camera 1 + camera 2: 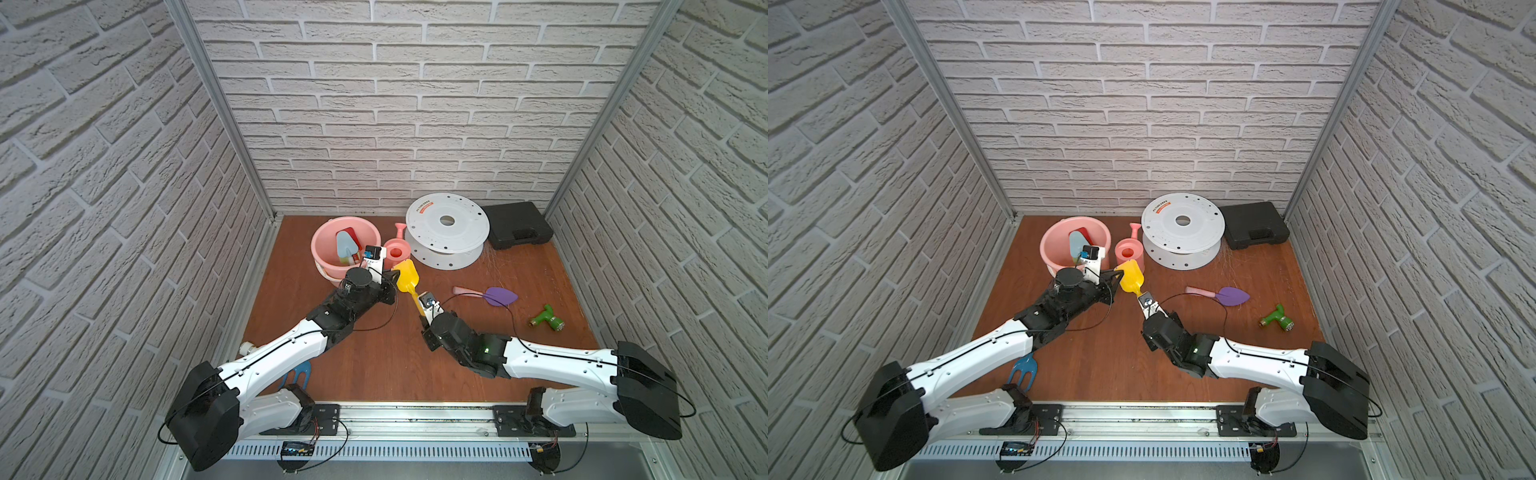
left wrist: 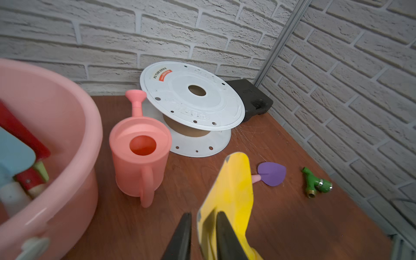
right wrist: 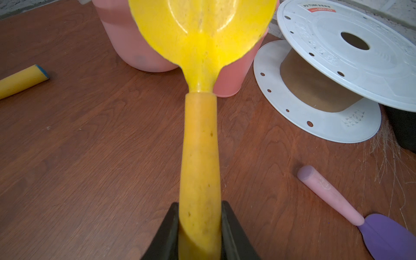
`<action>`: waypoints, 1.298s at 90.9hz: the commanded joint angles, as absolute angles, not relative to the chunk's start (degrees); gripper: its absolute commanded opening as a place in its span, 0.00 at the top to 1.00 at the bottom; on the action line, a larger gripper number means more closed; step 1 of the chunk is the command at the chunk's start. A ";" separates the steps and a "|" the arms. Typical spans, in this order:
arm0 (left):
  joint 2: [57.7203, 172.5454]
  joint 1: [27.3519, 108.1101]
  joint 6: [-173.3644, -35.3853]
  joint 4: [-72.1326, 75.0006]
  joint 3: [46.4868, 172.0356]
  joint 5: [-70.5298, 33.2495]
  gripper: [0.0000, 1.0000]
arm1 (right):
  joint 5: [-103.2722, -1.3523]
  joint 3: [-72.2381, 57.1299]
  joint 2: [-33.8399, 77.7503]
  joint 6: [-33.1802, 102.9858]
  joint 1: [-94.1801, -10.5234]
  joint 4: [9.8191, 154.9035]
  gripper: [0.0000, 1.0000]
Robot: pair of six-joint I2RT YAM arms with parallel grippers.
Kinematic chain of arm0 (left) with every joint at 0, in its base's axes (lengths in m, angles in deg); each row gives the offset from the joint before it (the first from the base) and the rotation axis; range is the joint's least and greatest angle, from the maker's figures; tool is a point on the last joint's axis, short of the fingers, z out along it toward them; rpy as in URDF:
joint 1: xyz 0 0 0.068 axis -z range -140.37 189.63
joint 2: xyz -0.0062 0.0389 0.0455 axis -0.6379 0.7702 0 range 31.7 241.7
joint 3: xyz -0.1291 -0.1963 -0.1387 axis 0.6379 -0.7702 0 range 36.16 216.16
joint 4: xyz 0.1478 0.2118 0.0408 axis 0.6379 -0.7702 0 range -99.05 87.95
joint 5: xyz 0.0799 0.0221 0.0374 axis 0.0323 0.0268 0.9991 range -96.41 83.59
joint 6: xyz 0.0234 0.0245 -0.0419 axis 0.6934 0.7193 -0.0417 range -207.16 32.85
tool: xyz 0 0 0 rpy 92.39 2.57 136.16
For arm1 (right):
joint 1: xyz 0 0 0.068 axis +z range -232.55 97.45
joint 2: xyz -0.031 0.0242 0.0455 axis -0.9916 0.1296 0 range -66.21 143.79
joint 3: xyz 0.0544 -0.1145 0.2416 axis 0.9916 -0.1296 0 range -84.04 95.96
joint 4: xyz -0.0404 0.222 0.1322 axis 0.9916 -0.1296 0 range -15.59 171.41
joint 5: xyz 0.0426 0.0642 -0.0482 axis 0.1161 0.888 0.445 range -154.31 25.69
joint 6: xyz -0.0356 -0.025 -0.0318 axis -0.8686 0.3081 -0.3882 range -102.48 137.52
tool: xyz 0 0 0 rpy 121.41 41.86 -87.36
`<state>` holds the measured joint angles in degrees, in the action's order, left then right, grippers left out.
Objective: Organize the gardening tools
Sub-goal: Pick up the gardening tool from the center of the board, then place the gardening tool in the container.
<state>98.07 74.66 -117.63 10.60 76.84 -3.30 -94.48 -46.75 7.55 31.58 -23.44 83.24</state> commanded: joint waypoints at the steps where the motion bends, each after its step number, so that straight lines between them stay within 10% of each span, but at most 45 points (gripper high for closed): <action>1: 97.77 74.33 -116.67 11.42 76.01 -2.20 0.97 | -96.57 -46.34 7.69 30.86 -22.71 86.94 0.97; 34: 95.33 74.30 -115.43 8.01 79.61 -0.40 1.00 | -97.35 -46.93 2.44 31.64 -22.61 84.61 0.26; 52: 94.15 74.24 -111.83 0.73 85.20 5.74 1.00 | -94.24 -49.09 -5.32 31.92 -22.61 83.86 0.03; 118: 104.77 50.05 -92.57 -10.91 112.77 -6.00 1.00 | -84.55 -49.17 -8.98 34.30 -22.52 83.02 0.00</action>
